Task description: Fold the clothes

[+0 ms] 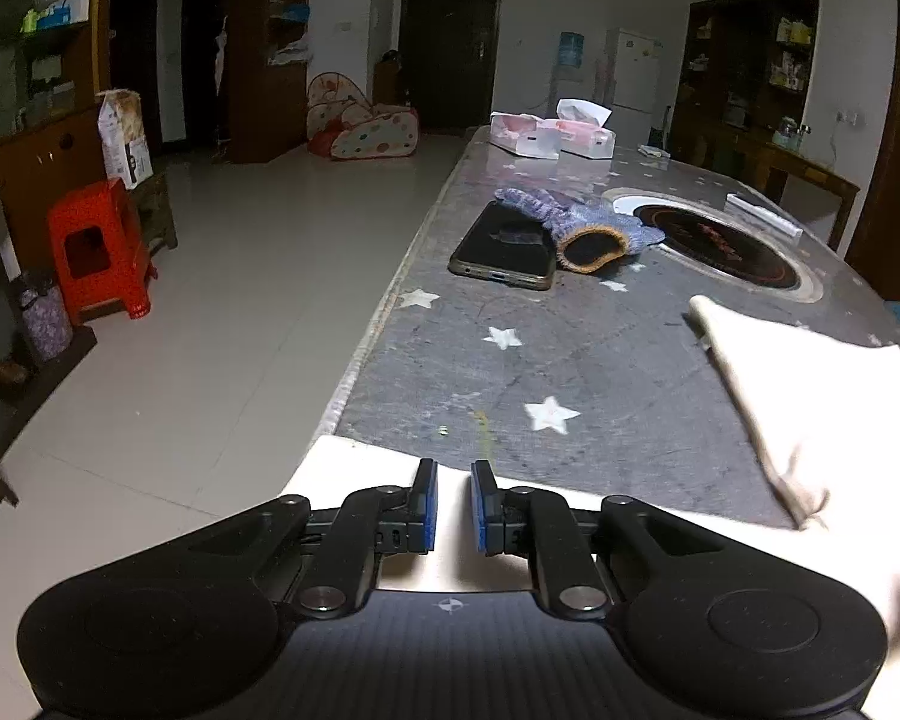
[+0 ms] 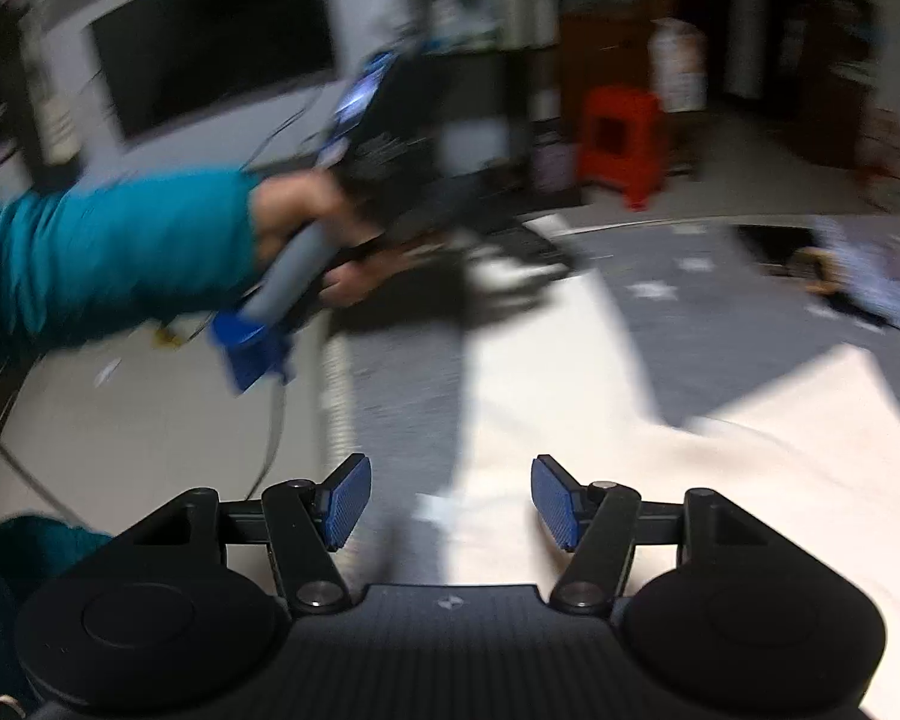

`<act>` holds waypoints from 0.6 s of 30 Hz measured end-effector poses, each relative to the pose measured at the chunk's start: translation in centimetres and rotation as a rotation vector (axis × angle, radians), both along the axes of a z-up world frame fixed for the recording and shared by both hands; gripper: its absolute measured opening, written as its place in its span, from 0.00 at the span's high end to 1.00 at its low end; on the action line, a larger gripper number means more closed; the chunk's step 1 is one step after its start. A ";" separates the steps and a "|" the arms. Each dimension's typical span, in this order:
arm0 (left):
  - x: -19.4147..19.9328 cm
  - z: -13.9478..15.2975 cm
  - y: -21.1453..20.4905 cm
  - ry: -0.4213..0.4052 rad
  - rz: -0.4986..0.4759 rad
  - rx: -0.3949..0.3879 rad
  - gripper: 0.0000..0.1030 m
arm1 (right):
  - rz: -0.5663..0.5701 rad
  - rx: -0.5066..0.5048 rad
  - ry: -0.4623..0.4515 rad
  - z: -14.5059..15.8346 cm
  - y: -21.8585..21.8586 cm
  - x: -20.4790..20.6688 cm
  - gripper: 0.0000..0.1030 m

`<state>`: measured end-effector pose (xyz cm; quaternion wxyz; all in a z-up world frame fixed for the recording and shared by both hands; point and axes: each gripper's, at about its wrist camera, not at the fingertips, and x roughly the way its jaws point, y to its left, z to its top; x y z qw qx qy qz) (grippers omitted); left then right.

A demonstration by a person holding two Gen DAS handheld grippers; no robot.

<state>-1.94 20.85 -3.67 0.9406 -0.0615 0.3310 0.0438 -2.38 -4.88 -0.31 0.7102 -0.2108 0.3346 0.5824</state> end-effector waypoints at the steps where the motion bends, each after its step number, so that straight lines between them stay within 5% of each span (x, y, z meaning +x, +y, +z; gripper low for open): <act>1: -0.2 0.3 -0.5 -0.009 -0.011 -0.005 0.87 | -0.051 0.007 -0.010 0.6 -1.5 0.5 0.41; 8: -1.5 2.6 -7.0 -0.078 -0.201 -0.047 0.87 | -0.520 0.001 -0.056 2.3 -13.6 3.9 0.46; 18: -1.5 2.3 -19.6 -0.066 -0.553 -0.116 0.87 | -1.133 -0.007 0.026 -2.2 -30.1 2.4 0.52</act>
